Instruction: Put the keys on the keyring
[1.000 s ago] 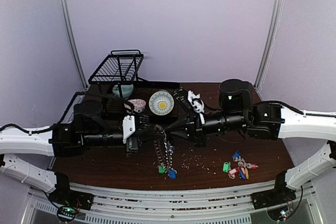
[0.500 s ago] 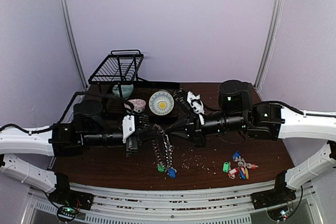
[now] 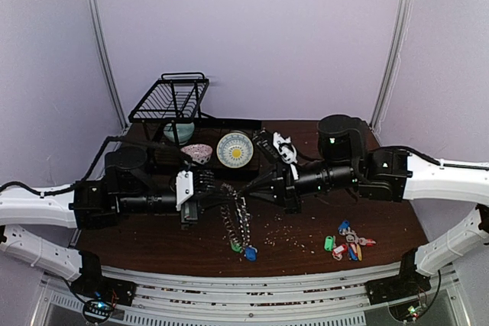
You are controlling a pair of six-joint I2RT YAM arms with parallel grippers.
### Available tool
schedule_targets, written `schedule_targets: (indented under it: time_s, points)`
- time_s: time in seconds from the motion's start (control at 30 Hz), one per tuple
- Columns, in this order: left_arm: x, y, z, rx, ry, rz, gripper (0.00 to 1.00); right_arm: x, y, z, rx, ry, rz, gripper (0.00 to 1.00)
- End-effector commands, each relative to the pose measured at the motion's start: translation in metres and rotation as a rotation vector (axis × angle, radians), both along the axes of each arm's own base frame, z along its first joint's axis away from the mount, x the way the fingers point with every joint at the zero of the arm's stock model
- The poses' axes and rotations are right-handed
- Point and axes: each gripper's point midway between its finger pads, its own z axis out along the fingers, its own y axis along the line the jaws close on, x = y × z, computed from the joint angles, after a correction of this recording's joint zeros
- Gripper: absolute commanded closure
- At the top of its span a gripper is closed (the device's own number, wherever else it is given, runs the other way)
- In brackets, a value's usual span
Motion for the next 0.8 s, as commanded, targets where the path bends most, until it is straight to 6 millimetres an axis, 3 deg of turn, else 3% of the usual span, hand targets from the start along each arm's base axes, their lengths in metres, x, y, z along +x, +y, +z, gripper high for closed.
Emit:
schedule_targets:
  time_s: [0.0,0.77]
  points:
    - [-0.026,0.002,0.045,-0.148,-0.086,-0.110,1.00,0.023,-0.011,-0.024,-0.056,0.051,-0.081,1.00]
    - [-0.036,0.014,0.047,-0.185,-0.209,-0.107,1.00,0.014,-0.002,-0.056,-0.165,0.190,0.020,1.00]
